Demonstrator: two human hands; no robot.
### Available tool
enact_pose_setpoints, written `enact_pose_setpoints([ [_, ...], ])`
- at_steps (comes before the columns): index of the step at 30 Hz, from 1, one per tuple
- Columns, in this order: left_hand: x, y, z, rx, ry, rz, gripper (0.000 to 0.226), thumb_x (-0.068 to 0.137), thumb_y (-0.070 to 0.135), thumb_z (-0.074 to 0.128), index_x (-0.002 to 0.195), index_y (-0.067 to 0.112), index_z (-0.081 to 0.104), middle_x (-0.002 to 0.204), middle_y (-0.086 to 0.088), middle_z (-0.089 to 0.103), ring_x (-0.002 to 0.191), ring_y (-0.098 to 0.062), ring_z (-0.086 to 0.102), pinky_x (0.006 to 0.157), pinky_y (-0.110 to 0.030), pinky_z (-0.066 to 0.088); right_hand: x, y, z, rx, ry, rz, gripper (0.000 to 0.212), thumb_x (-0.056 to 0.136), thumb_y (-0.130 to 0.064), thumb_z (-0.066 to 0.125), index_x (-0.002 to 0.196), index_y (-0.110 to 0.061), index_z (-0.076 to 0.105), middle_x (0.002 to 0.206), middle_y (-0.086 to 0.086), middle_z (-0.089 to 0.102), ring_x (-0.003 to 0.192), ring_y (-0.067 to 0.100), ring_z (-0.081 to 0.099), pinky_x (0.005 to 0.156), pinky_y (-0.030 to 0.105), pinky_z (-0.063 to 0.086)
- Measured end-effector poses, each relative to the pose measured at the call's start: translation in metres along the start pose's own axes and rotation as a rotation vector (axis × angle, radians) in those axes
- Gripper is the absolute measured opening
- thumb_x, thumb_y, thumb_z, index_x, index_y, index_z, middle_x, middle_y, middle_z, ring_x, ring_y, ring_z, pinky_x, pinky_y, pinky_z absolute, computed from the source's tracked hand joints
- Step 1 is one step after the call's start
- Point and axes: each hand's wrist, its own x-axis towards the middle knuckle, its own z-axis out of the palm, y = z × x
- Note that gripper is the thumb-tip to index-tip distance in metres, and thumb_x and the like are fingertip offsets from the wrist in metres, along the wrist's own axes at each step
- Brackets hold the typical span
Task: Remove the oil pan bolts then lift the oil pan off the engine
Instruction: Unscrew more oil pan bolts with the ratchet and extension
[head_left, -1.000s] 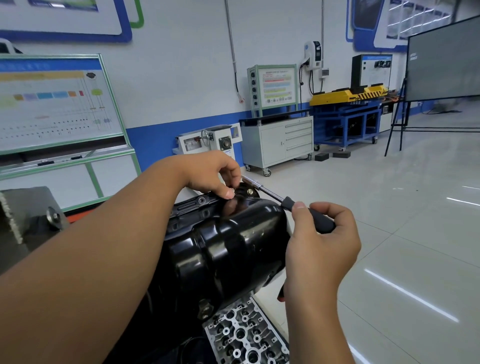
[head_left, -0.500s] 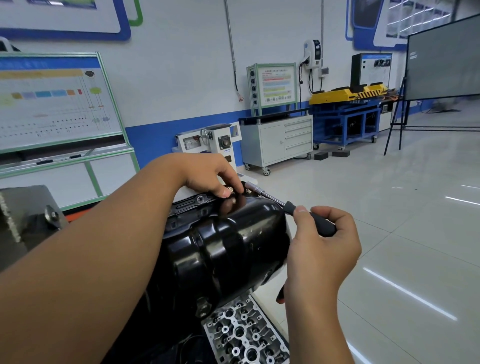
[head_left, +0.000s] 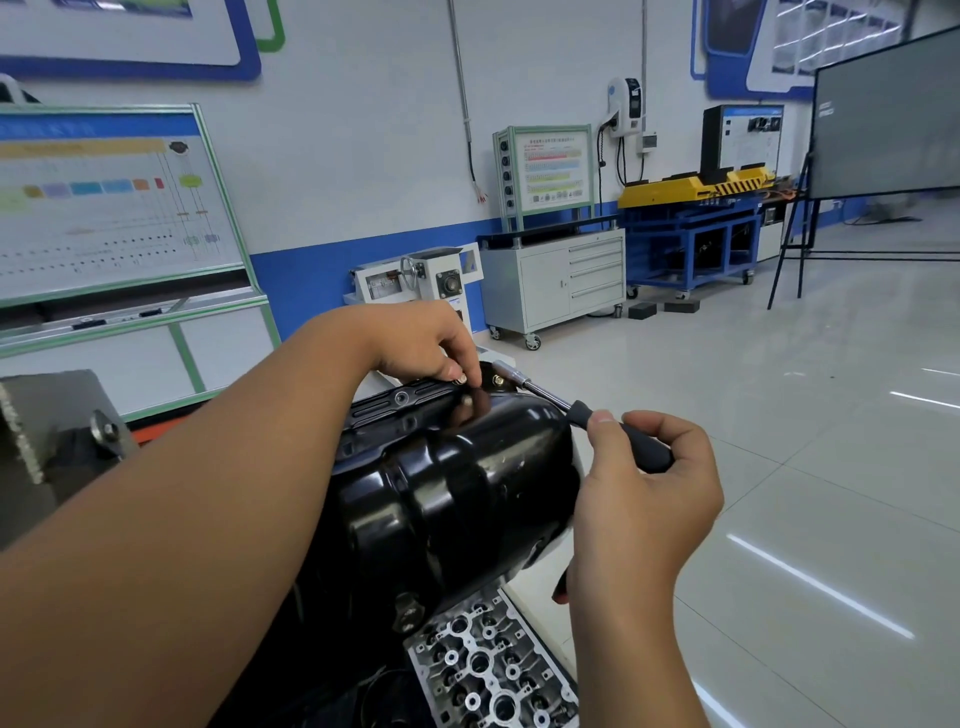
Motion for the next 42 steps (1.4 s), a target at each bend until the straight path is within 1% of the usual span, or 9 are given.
enact_pose_setpoints([
  [7,-0.002,-0.003,0.000,-0.067,0.011,0.005,0.024,0.090,0.010,0.076,0.092,0.033,0.073,0.093,0.013,0.073,0.069,0.010,0.064,0.061,-0.006,0.043,-0.002,-0.004,0.000,0.056,0.001,-0.026,0.021,0.084,-0.021,0.081,0.081,-0.032,0.063,0.070,-0.022,0.067,0.057,0.001,0.058,0.056,0.014,0.046],
  [14,-0.002,0.000,0.000,-0.007,0.012,0.000,0.029,0.094,0.006,0.070,0.089,0.034,0.073,0.074,0.034,0.067,0.067,0.019,0.058,0.057,0.001,0.037,-0.007,-0.010,0.003,0.094,-0.021,-0.069,0.023,0.085,-0.015,0.080,0.082,-0.029,0.063,0.067,-0.025,0.065,0.053,-0.003,0.057,0.050,0.008,0.043],
  [17,-0.004,0.000,-0.001,-0.051,0.025,0.004,0.023,0.090,0.009,0.076,0.087,0.032,0.071,0.087,0.017,0.071,0.065,0.013,0.062,0.056,-0.003,0.040,-0.008,-0.011,0.003,0.089,-0.026,-0.066,0.022,0.086,-0.016,0.080,0.083,-0.029,0.063,0.066,-0.026,0.065,0.053,-0.002,0.057,0.050,0.009,0.043],
  [22,-0.006,0.003,-0.001,-0.028,-0.020,-0.017,0.031,0.096,0.011,0.067,0.094,0.041,0.076,0.098,0.018,0.074,0.087,0.002,0.066,0.078,-0.023,0.051,-0.007,-0.010,0.002,0.089,-0.025,-0.062,0.021,0.085,-0.016,0.080,0.082,-0.029,0.063,0.067,-0.025,0.065,0.055,-0.001,0.059,0.051,0.009,0.044],
  [25,-0.005,0.004,0.000,-0.027,0.005,-0.009,0.027,0.094,0.009,0.070,0.090,0.035,0.075,0.086,0.021,0.071,0.072,0.010,0.063,0.064,-0.011,0.044,-0.007,-0.010,0.002,0.085,-0.025,-0.063,0.022,0.086,-0.016,0.080,0.083,-0.029,0.063,0.066,-0.026,0.065,0.054,-0.002,0.058,0.050,0.008,0.043],
  [28,-0.005,0.003,0.000,-0.051,0.003,-0.012,0.018,0.091,0.008,0.074,0.095,0.026,0.074,0.097,0.006,0.073,0.066,0.011,0.062,0.058,-0.005,0.042,-0.007,-0.009,0.002,0.077,-0.020,-0.067,0.022,0.085,-0.017,0.080,0.082,-0.029,0.062,0.068,-0.025,0.065,0.054,-0.001,0.058,0.051,0.009,0.043],
  [32,-0.006,0.007,0.000,-0.022,-0.033,-0.031,0.025,0.100,0.011,0.063,0.107,0.029,0.079,0.104,0.011,0.073,0.093,0.001,0.064,0.080,-0.017,0.045,-0.005,-0.007,0.002,0.046,-0.006,-0.054,0.022,0.085,-0.020,0.080,0.082,-0.031,0.062,0.070,-0.026,0.065,0.061,0.001,0.060,0.061,0.019,0.047],
  [35,-0.005,0.007,0.000,0.001,-0.001,-0.036,0.027,0.099,0.009,0.063,0.096,0.032,0.077,0.101,0.006,0.073,0.091,-0.009,0.064,0.077,-0.025,0.048,-0.005,-0.007,0.002,0.034,-0.008,-0.048,0.021,0.085,-0.022,0.080,0.082,-0.031,0.062,0.070,-0.027,0.065,0.061,0.001,0.059,0.062,0.022,0.047],
  [42,-0.005,0.004,-0.002,-0.033,-0.009,-0.037,0.025,0.094,0.008,0.071,0.094,0.033,0.074,0.080,0.023,0.070,0.068,0.014,0.060,0.059,-0.008,0.043,-0.003,-0.006,0.000,0.043,-0.012,-0.046,0.022,0.084,-0.021,0.081,0.081,-0.032,0.062,0.070,-0.025,0.065,0.060,0.001,0.059,0.057,0.014,0.046],
])
